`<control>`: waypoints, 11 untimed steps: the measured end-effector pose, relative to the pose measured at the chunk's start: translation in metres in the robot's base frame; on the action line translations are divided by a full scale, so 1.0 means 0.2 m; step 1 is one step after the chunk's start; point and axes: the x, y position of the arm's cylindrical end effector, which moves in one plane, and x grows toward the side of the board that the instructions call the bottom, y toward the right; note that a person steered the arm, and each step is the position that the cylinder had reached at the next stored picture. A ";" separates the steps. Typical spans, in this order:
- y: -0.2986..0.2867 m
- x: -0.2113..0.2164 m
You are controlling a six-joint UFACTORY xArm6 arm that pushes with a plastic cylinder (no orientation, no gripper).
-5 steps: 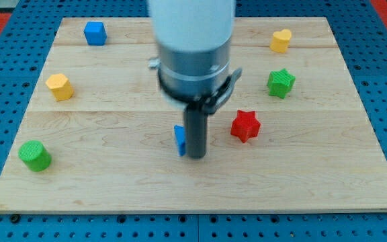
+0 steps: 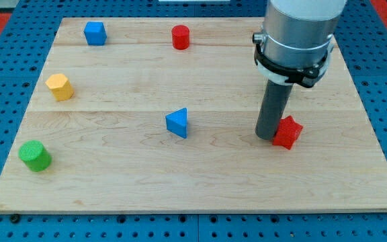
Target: Push red star towards bottom of the board
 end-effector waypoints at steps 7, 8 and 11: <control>0.08 -0.08; 0.00 0.25; -0.51 -0.35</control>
